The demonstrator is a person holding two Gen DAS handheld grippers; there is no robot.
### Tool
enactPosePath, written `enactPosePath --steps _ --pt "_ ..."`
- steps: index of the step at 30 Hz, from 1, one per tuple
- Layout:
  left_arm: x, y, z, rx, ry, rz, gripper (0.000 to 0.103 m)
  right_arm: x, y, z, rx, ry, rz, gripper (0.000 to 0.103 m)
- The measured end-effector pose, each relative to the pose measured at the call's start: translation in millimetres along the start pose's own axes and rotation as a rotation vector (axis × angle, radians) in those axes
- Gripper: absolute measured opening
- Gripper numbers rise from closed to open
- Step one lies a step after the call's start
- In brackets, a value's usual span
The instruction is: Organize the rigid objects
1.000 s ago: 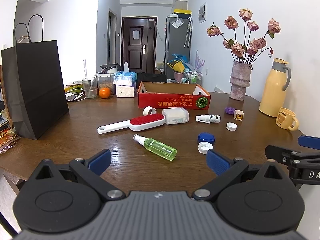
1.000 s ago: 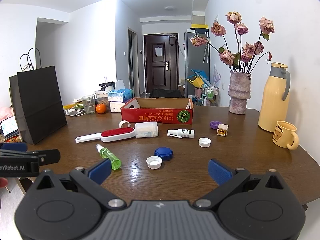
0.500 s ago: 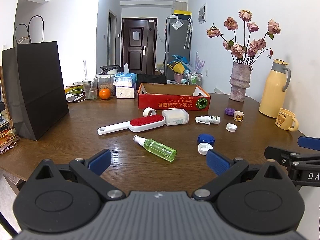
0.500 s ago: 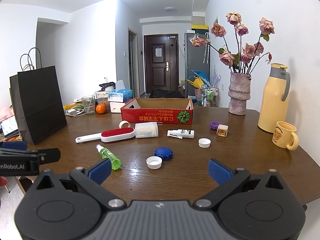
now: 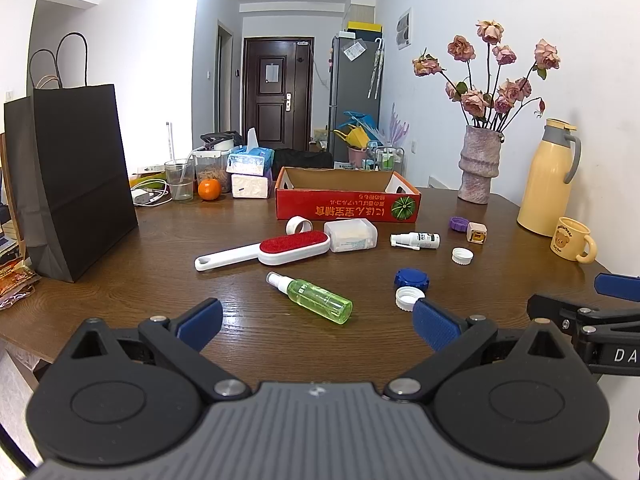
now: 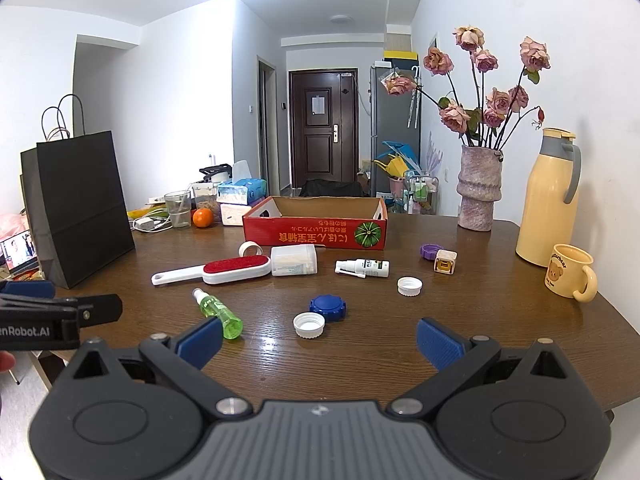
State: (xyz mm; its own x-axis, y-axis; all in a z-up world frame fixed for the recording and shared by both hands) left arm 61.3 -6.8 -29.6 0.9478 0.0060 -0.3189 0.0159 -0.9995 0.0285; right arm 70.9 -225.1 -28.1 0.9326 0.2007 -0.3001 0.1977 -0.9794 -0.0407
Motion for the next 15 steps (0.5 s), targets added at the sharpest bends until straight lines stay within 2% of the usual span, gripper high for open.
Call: enactPosePath --steps 9,15 --pt "1 0 1 0.000 0.001 -0.002 0.103 0 0 1 0.000 0.000 -0.001 0.103" --pt "16 0 6 0.000 -0.030 -0.003 0.103 12 2 6 0.003 -0.021 -0.004 0.103"
Point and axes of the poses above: each gripper's, at about its wrist camera, not at the fingertips, and x roughly the way its jaws point, y to its right, z to its underside, the point moved 8 cm from there along x, roughly the way its jaws point, and after that the axes turned 7 degrees about y, right-handed, at the moved point
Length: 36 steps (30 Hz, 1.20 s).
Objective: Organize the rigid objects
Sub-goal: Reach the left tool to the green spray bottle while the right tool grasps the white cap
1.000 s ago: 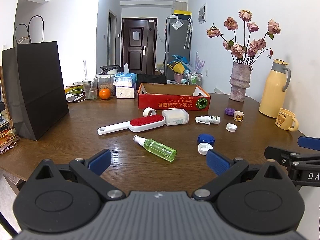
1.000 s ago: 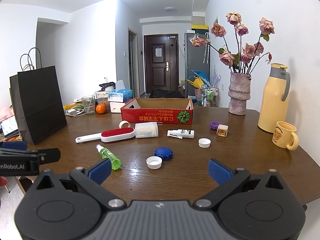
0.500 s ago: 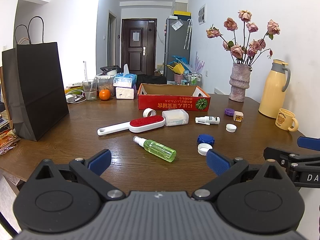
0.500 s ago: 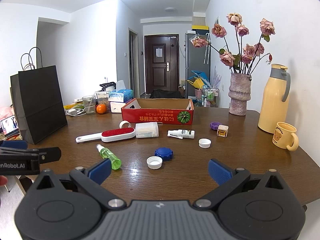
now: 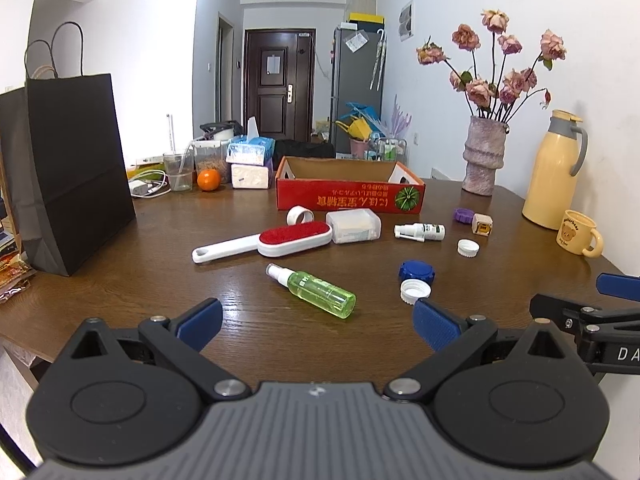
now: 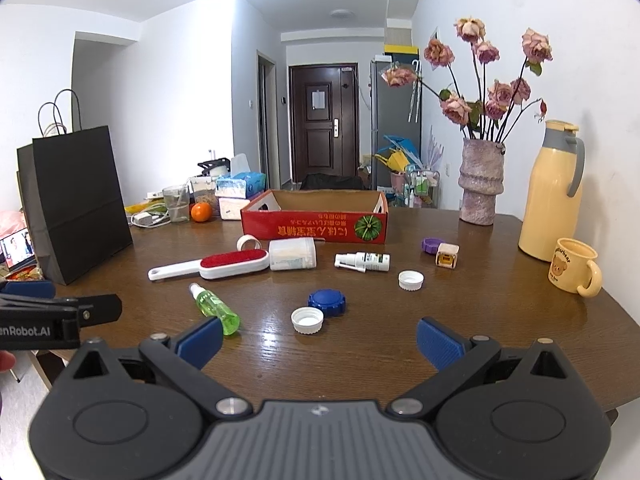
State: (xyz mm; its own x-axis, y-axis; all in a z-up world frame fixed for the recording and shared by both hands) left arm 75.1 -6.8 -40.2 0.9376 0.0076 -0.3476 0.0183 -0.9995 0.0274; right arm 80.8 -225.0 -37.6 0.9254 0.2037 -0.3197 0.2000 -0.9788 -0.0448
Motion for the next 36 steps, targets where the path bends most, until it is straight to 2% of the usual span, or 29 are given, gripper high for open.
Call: enactPosePath --steps 36 --pt "135 -21 16 -0.020 -0.196 0.003 0.103 131 -2 25 -0.011 -0.194 -0.025 0.103"
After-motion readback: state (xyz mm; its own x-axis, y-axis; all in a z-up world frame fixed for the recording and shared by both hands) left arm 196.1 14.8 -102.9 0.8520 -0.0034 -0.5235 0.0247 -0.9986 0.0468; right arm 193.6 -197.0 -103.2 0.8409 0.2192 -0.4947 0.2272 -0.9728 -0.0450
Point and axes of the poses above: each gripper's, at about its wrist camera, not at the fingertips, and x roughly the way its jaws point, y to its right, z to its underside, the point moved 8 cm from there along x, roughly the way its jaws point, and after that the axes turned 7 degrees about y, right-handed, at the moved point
